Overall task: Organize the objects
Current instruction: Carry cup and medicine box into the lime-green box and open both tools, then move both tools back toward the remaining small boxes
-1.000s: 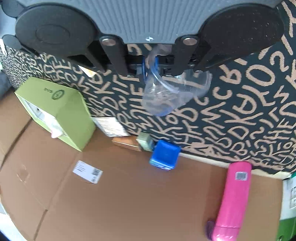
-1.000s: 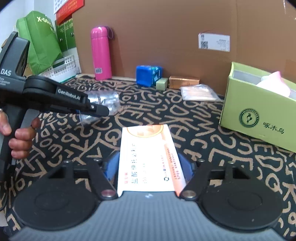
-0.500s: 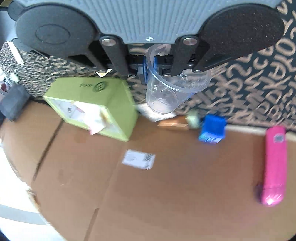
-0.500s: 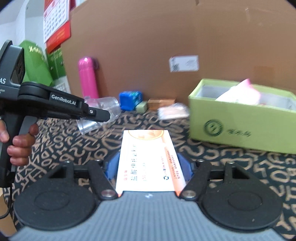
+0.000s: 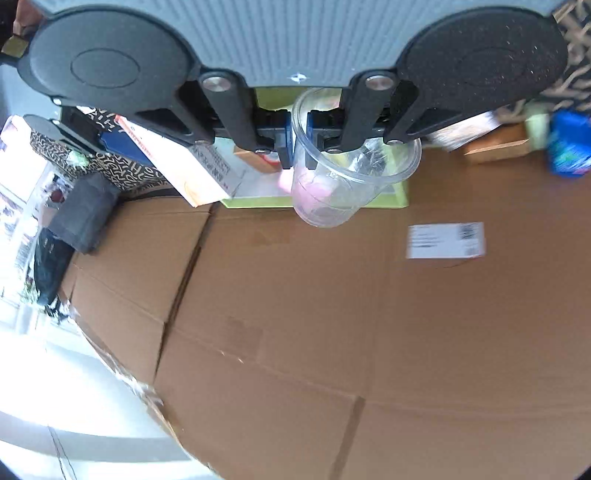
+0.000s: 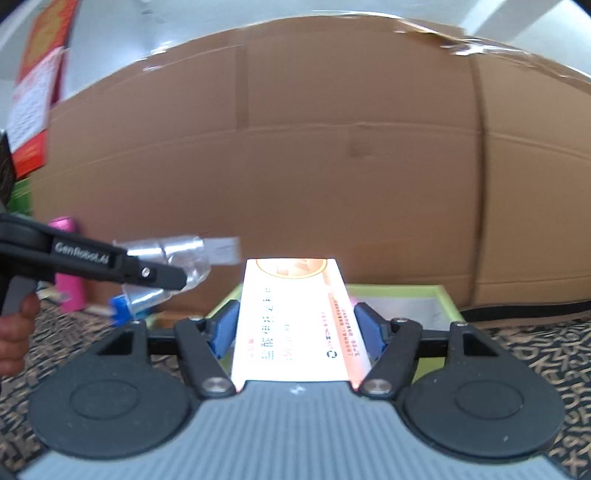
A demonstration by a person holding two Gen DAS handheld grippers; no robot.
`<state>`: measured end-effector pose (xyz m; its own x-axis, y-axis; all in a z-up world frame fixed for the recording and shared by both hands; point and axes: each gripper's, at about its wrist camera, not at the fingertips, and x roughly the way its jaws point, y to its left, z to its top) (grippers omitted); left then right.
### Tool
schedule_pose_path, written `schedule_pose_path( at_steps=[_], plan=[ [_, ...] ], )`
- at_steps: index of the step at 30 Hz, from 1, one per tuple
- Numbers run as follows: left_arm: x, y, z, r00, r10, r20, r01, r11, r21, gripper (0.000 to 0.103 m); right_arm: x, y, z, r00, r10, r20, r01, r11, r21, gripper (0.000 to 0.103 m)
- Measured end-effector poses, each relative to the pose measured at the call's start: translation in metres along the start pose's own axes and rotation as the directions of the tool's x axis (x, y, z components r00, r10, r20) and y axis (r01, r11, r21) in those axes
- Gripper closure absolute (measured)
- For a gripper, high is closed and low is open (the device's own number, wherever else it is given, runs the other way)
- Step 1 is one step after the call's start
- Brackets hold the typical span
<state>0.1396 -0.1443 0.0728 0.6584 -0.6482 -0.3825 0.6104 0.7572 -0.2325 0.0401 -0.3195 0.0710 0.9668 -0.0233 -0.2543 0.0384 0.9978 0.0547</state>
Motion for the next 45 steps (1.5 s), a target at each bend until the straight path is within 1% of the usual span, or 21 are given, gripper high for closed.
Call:
schedule_pose_path(
  at_steps=[5, 9, 12, 15, 16, 17, 18, 19, 20, 21, 22, 23, 25, 29, 34, 38, 40, 42, 45],
  plan=[
    [0.057, -0.007, 0.012, 0.999, -0.014, -0.047, 0.014, 1.0, 0.005, 0.098, 0.041, -0.034, 0.005, 0.994, -0.106, -0.031, 0.106, 0.994, 0.011, 0.036],
    [0.087, -0.009, 0.014, 0.997, 0.001, -0.075, 0.002, 1.0, 0.031, 0.098, 0.069, -0.049, 0.005, 0.988, -0.146, -0.048, 0.146, 0.989, 0.003, 0.036],
    [0.106, -0.009, 0.013, 0.995, 0.025, -0.094, -0.02, 0.998, 0.051, 0.098, 0.089, -0.056, 0.004, 0.983, -0.175, -0.057, 0.176, 0.984, 0.0, 0.036],
    [0.119, -0.006, 0.008, 0.992, 0.055, -0.113, -0.047, 0.996, 0.075, 0.098, 0.108, -0.061, -0.001, 0.98, -0.185, -0.079, 0.185, 0.983, -0.012, 0.036],
    [0.122, -0.003, 0.006, 0.991, 0.06, -0.118, -0.051, 0.996, 0.075, 0.095, 0.114, -0.062, -0.004, 0.978, -0.186, -0.093, 0.184, 0.983, -0.024, 0.035],
    [0.123, 0.0, 0.003, 0.99, 0.052, -0.13, -0.043, 0.997, 0.072, 0.085, 0.121, -0.062, -0.008, 0.976, -0.188, -0.111, 0.184, 0.982, -0.045, 0.033],
    [0.122, 0.003, 0.0, 0.988, 0.032, -0.148, -0.023, 0.998, 0.061, 0.073, 0.126, -0.062, -0.012, 0.972, -0.194, -0.131, 0.187, 0.98, -0.066, 0.029],
    [0.119, 0.007, -0.004, 0.986, 0.013, -0.164, -0.006, 0.999, 0.042, 0.04, 0.128, -0.061, -0.017, 0.968, -0.206, -0.144, 0.195, 0.977, -0.084, 0.018],
    [0.114, 0.011, -0.008, 0.987, 0.007, -0.162, -0.003, 1.0, 0.025, 0.016, 0.126, -0.06, -0.021, 0.968, -0.21, -0.14, 0.199, 0.976, -0.094, 0.012],
    [0.106, 0.013, -0.013, 0.991, 0.011, -0.132, -0.009, 1.0, 0.014, 0.014, 0.122, -0.061, -0.024, 0.97, -0.207, -0.13, 0.196, 0.976, -0.096, 0.01],
    [0.096, 0.013, -0.018, 0.995, 0.015, -0.098, -0.013, 1.0, 0.019, 0.014, 0.118, -0.06, -0.027, 0.972, -0.2, -0.123, 0.19, 0.978, -0.089, 0.007],
    [0.088, 0.011, -0.021, 0.996, 0.015, -0.083, -0.012, 0.999, 0.038, 0.014, 0.113, -0.058, -0.029, 0.974, -0.194, -0.116, 0.185, 0.979, -0.08, 0.003],
    [0.074, 0.008, -0.027, 0.996, 0.024, -0.082, -0.019, 0.998, 0.065, 0.014, 0.106, -0.057, -0.031, 0.976, -0.194, -0.101, 0.187, 0.98, -0.068, 0.0],
    [0.051, 0.005, -0.03, 0.998, 0.027, -0.051, -0.023, 0.997, 0.079, 0.014, 0.098, -0.053, -0.027, 0.977, -0.193, -0.088, 0.189, 0.98, -0.055, 0.0],
    [0.027, 0.005, -0.03, 0.999, 0.042, -0.001, -0.042, 0.998, 0.047, 0.014, 0.079, -0.037, -0.021, 0.985, -0.158, -0.069, 0.155, 0.987, -0.047, 0.0],
    [0.004, 0.007, -0.035, 0.996, 0.072, 0.044, -0.072, 0.997, 0.002, 0.014, 0.049, -0.015, -0.015, 0.992, -0.121, -0.043, 0.119, 0.992, -0.048, 0.0],
    [-0.01, 0.011, -0.041, 0.993, 0.099, 0.059, -0.098, 0.995, -0.02, 0.014, 0.04, -0.006, -0.015, 0.995, -0.095, -0.043, 0.093, 0.995, -0.042, 0.0],
    [-0.023, 0.015, -0.048, 0.987, 0.143, 0.069, -0.141, 0.989, -0.036, 0.013, 0.035, 0.004, -0.018, 0.996, -0.067, -0.054, 0.065, 0.997, -0.034, 0.0],
    [-0.037, 0.024, -0.061, 0.977, 0.203, 0.066, -0.2, 0.979, -0.05, 0.013, 0.03, 0.021, -0.026, 0.997, -0.011, -0.081, 0.009, 1.0, -0.03, 0.0]
  ],
)
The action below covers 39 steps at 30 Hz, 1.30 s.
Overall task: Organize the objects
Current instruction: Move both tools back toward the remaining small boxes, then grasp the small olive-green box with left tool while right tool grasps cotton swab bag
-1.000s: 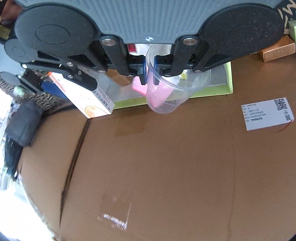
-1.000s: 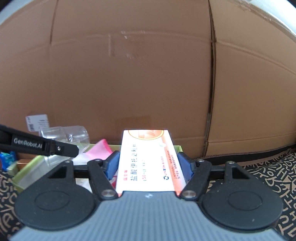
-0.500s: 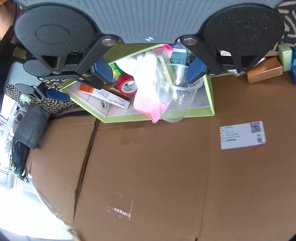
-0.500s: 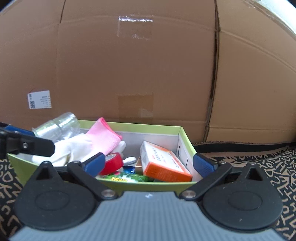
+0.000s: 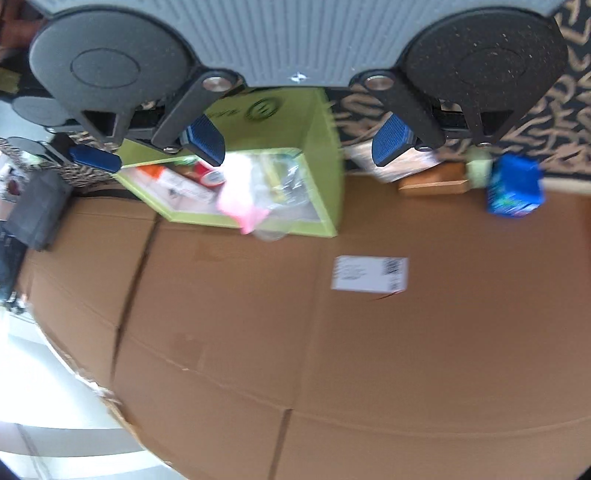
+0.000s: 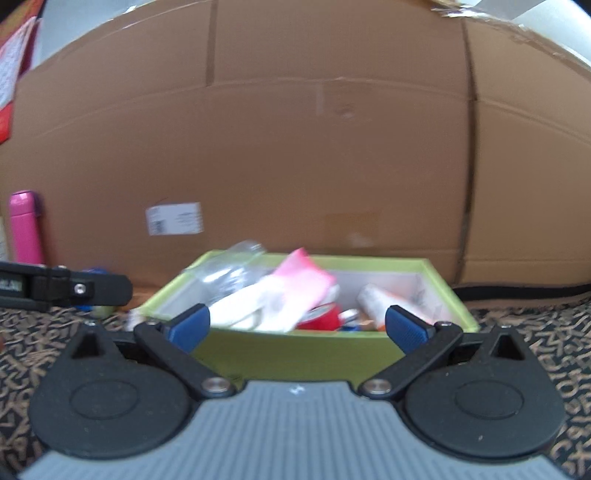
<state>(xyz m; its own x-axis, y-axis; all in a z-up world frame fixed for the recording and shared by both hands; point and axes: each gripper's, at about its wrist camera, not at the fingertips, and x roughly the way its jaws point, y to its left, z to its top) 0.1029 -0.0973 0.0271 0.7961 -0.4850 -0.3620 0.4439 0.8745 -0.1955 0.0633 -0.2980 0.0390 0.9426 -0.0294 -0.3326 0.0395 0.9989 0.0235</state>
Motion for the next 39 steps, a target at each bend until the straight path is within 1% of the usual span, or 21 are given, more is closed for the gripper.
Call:
schedule_pose_path(
  at_steps=[4, 8, 10, 13, 18, 20, 23, 26, 27, 28, 29, 30, 31, 32, 33, 35, 37, 39],
  plan=[
    [-0.008, 0.02, -0.014, 0.998, 0.044, -0.038, -0.045, 0.999, -0.029, 0.013, -0.004, 0.027, -0.016, 0.996, 0.074, -0.044, -0.075, 0.997, -0.02, 0.0],
    [-0.008, 0.042, -0.026, 0.994, 0.082, -0.073, -0.087, 0.994, -0.06, 0.013, -0.003, 0.05, -0.032, 0.986, 0.137, -0.1, -0.14, 0.99, -0.023, 0.0],
    [-0.006, 0.054, -0.027, 0.991, 0.095, -0.093, -0.103, 0.992, -0.076, 0.013, -0.002, 0.059, -0.039, 0.977, 0.168, -0.129, -0.172, 0.985, -0.021, 0.0],
    [-0.001, 0.072, -0.026, 0.988, 0.123, -0.098, -0.132, 0.987, -0.09, 0.013, 0.001, 0.071, -0.043, 0.969, 0.192, -0.157, -0.199, 0.979, -0.032, 0.001],
    [0.014, 0.101, -0.011, 0.983, 0.166, -0.082, -0.175, 0.975, -0.134, 0.013, 0.004, 0.089, -0.041, 0.96, 0.22, -0.173, -0.233, 0.97, -0.064, 0.009],
    [0.028, 0.113, -0.006, 0.977, 0.198, -0.074, -0.207, 0.97, -0.13, 0.014, 0.005, 0.096, -0.042, 0.956, 0.229, -0.184, -0.245, 0.967, -0.068, 0.015],
    [0.055, 0.126, -0.001, 0.969, 0.228, -0.092, -0.24, 0.96, -0.146, 0.016, 0.005, 0.105, -0.044, 0.95, 0.238, -0.203, -0.259, 0.962, -0.085, 0.022],
    [0.078, 0.139, 0.003, 0.966, 0.229, -0.119, -0.248, 0.95, -0.191, 0.021, 0.006, 0.114, -0.045, 0.945, 0.238, -0.224, -0.268, 0.957, -0.113, 0.028],
    [0.085, 0.142, 0.004, 0.964, 0.232, -0.13, -0.254, 0.947, -0.197, 0.022, 0.008, 0.116, -0.044, 0.943, 0.24, -0.23, -0.272, 0.955, -0.12, 0.028],
    [0.092, 0.145, 0.005, 0.96, 0.241, -0.144, -0.267, 0.943, -0.199, 0.028, 0.009, 0.119, -0.043, 0.942, 0.24, -0.235, -0.275, 0.953, -0.128, 0.028],
    [0.098, 0.148, 0.005, 0.956, 0.248, -0.158, -0.276, 0.941, -0.196, 0.037, 0.01, 0.122, -0.042, 0.941, 0.242, -0.236, -0.278, 0.951, -0.137, 0.028],
    [0.104, 0.15, 0.005, 0.953, 0.249, -0.173, -0.28, 0.941, -0.19, 0.041, 0.011, 0.126, -0.041, 0.94, 0.245, -0.236, -0.284, 0.947, -0.148, 0.028],
    [0.109, 0.152, 0.004, 0.951, 0.245, -0.189, -0.279, 0.943, -0.183, 0.054, 0.013, 0.129, -0.039, 0.939, 0.249, -0.237, -0.29, 0.944, -0.16, 0.03],
    [0.112, 0.153, 0.004, 0.949, 0.248, -0.194, -0.282, 0.944, -0.172, 0.069, 0.016, 0.134, -0.037, 0.937, 0.255, -0.24, -0.3, 0.938, -0.173, 0.035],
    [0.111, 0.154, 0.004, 0.947, 0.26, -0.187, -0.291, 0.944, -0.158, 0.073, 0.02, 0.139, -0.036, 0.934, 0.262, -0.244, -0.309, 0.933, -0.184, 0.038],
    [0.102, 0.157, 0.001, 0.956, 0.23, -0.182, -0.263, 0.947, -0.183, 0.077, 0.029, 0.147, -0.034, 0.929, 0.268, -0.254, -0.323, 0.924, -0.204, 0.045],
    [0.089, 0.16, -0.002, 0.962, 0.203, -0.182, -0.238, 0.951, -0.198, 0.079, 0.043, 0.155, -0.033, 0.926, 0.264, -0.271, -0.327, 0.92, -0.218, 0.049],
    [0.072, 0.16, -0.005, 0.964, 0.195, -0.181, -0.228, 0.956, -0.186, 0.079, 0.057, 0.16, -0.031, 0.923, 0.261, -0.282, -0.329, 0.916, -0.228, 0.051]
  ],
)
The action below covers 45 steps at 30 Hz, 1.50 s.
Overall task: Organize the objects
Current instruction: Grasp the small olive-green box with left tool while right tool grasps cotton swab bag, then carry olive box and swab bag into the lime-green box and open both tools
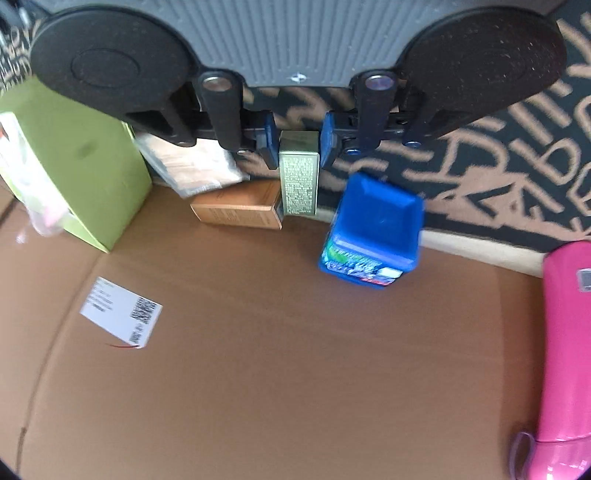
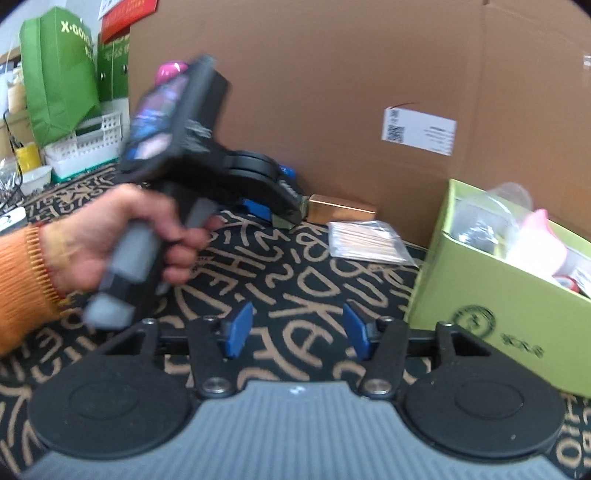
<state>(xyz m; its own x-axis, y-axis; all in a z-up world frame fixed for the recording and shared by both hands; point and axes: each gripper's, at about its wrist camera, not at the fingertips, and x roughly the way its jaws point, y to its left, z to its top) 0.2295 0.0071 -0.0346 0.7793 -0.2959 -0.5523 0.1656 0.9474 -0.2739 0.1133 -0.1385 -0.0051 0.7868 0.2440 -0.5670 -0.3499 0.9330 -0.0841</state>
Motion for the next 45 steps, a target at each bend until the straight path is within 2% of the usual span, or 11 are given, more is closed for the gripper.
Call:
schedule_pose_path(
  at_steps=[10, 22, 24, 26, 29, 34, 38, 40, 41, 42, 45],
  plan=[
    [-0.053, 0.031, -0.013, 1.0, 0.0, 0.014, 0.0, 0.999, -0.052, 0.079, 0.078, 0.012, 0.046, 0.996, -0.083, -0.015, 0.081, 0.991, -0.109, 0.054],
    [-0.055, 0.039, -0.012, 0.999, 0.028, 0.016, -0.028, 0.998, -0.054, 0.079, 0.138, -0.03, 0.063, 0.978, -0.185, -0.095, 0.19, 0.981, 0.047, 0.046],
    [-0.055, 0.039, -0.012, 0.999, 0.032, 0.017, -0.031, 0.998, -0.053, 0.079, 0.135, -0.033, 0.06, 0.98, -0.174, -0.094, 0.18, 0.982, 0.059, 0.05],
    [-0.054, 0.039, -0.012, 0.999, 0.033, 0.015, -0.032, 0.998, -0.055, 0.079, 0.13, -0.03, 0.056, 0.981, -0.17, -0.092, 0.174, 0.984, 0.034, 0.071],
    [-0.054, 0.039, -0.012, 0.999, 0.035, 0.009, -0.035, 0.998, -0.053, 0.079, 0.118, -0.02, 0.046, 0.985, -0.153, -0.081, 0.152, 0.988, -0.016, 0.086],
    [-0.054, 0.037, -0.014, 0.999, 0.037, 0.004, -0.037, 0.998, -0.043, 0.079, 0.09, -0.013, 0.021, 0.995, -0.07, -0.067, 0.07, 0.998, -0.008, 0.09],
    [-0.055, 0.036, -0.015, 0.999, 0.032, 0.005, -0.031, 0.998, -0.046, 0.079, 0.07, -0.007, 0.02, 0.995, -0.088, -0.05, 0.09, 0.995, 0.035, 0.089],
    [-0.055, 0.035, -0.015, 1.0, 0.029, 0.004, -0.029, 0.999, -0.042, 0.079, 0.07, -0.013, 0.028, 0.993, -0.111, -0.041, 0.114, 0.991, 0.07, 0.074],
    [-0.055, 0.035, -0.015, 1.0, 0.027, 0.003, -0.027, 0.999, -0.04, 0.079, 0.077, -0.014, 0.034, 0.991, -0.123, -0.055, 0.128, 0.988, 0.09, 0.039],
    [-0.055, 0.034, -0.015, 1.0, 0.026, 0.004, -0.026, 0.999, -0.038, 0.079, 0.083, -0.014, 0.039, 0.991, -0.122, -0.061, 0.128, 0.986, 0.104, 0.028],
    [-0.055, 0.035, -0.014, 1.0, 0.026, 0.008, -0.026, 0.999, -0.038, 0.079, 0.096, -0.011, 0.051, 0.976, -0.203, -0.077, 0.213, 0.963, 0.167, 0.014]
  ],
)
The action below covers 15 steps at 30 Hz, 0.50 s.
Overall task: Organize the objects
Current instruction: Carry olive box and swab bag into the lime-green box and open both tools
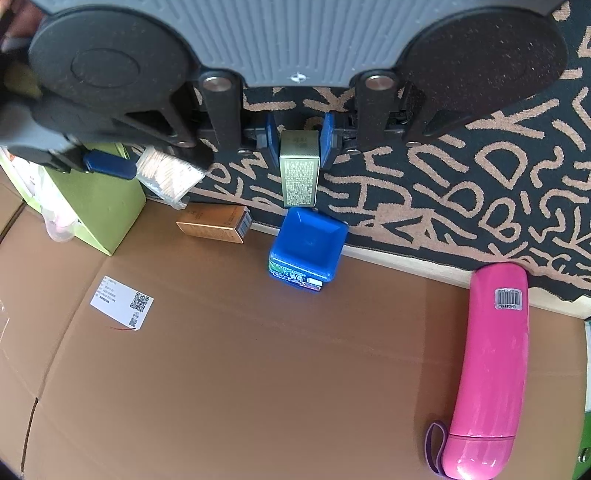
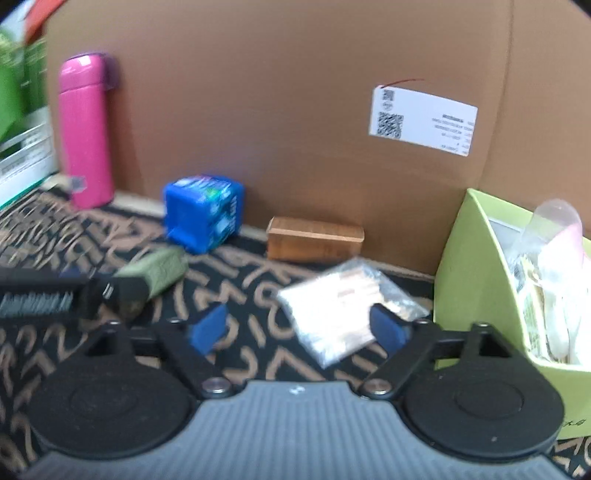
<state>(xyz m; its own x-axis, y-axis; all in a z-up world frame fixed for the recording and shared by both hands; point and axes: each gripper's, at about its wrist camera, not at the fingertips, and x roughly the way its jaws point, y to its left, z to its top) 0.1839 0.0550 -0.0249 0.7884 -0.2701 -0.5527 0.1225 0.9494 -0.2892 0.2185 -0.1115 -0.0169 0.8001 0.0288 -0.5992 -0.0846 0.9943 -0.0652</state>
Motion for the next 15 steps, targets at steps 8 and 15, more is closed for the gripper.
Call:
schedule_pose_path(
  at_steps=[8, 15],
  plan=[
    [-0.005, 0.006, 0.005, 1.0, -0.01, 0.015, 0.01, 1.0, -0.026, 0.079, 0.044, 0.0, 0.006, 0.985, -0.163, -0.054, 0.171, 0.968, 0.183, 0.01],
    [-0.004, 0.005, 0.006, 1.0, -0.02, -0.001, 0.02, 1.0, -0.009, 0.079, 0.019, -0.019, -0.006, 0.996, 0.085, 0.023, -0.088, 0.985, 0.152, 0.07]
  ],
)
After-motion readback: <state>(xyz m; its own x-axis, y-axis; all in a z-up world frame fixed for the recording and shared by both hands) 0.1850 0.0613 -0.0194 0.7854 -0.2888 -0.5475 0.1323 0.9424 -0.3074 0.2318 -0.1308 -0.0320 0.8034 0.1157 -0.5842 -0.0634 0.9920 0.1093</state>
